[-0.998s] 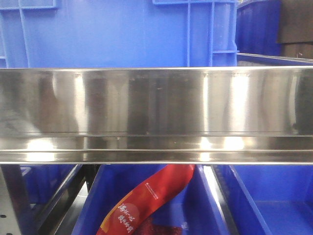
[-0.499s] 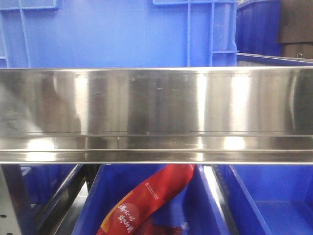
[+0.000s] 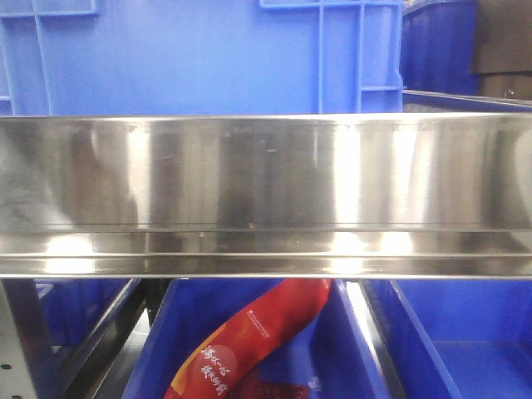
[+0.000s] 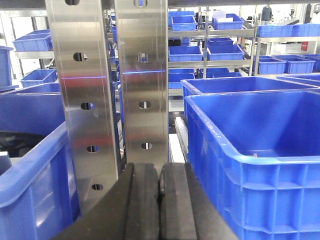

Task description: Grab PVC pipe and place in blue bin

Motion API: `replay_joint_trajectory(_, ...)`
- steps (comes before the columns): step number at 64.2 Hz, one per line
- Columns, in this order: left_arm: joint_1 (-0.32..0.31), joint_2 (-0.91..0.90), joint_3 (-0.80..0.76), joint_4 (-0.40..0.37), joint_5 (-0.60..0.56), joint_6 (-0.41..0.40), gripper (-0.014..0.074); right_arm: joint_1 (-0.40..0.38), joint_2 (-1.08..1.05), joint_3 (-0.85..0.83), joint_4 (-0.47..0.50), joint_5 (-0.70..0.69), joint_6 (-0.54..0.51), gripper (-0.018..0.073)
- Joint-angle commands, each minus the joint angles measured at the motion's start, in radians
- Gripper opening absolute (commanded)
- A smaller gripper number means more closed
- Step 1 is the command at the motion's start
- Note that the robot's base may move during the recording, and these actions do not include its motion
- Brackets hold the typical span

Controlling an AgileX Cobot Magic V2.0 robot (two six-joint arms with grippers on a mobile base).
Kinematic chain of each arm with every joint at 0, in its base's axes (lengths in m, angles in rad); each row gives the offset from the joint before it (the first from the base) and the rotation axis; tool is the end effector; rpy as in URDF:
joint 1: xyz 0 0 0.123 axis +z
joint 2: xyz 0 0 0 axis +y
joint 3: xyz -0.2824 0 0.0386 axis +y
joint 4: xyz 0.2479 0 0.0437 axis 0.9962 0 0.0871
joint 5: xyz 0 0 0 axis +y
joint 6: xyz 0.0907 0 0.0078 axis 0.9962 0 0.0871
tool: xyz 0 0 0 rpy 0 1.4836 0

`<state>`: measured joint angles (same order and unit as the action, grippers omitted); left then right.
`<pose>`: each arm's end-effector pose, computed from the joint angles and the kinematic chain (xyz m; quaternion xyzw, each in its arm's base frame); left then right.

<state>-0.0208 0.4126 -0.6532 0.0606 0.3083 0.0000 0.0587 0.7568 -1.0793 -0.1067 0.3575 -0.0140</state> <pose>0.0781 0.0001 0.3748 0.0209 0.6997 0.0196 0.7139 0.1333 0.0044 0.4698 -0.0458 0.6862 -0.0329 0.7252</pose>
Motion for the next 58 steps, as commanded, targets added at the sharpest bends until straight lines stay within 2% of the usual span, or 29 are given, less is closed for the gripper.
replay_joint_trajectory(1,0.003,0.002,0.003,-0.009,-0.020,-0.012,-0.0111,-0.037,-0.055,0.056,-0.009,-0.021,0.014,-0.0167)
replay_joint_trajectory(9,0.003,0.002,0.003,-0.021,-0.020,-0.012,-0.0111,-0.064,-0.130,0.129,-0.009,-0.021,0.014,-0.0167)
replay_joint_trajectory(22,0.003,0.002,0.003,-0.030,-0.013,-0.012,-0.0111,-0.064,-0.250,0.204,-0.009,0.027,0.083,-0.0167)
replay_joint_trajectory(36,0.003,0.002,0.003,-0.030,-0.005,-0.012,-0.0111,-0.064,-0.359,0.286,-0.007,0.063,0.091,-0.0167)
replay_joint_trajectory(50,0.003,0.002,0.003,-0.030,0.011,-0.012,-0.0111,-0.064,-0.440,0.356,0.075,0.083,0.094,-0.0167)
replay_joint_trajectory(58,0.003,0.002,0.003,-0.030,0.020,-0.012,-0.0111,-0.064,-0.481,0.409,0.077,0.083,0.094,-0.0167)
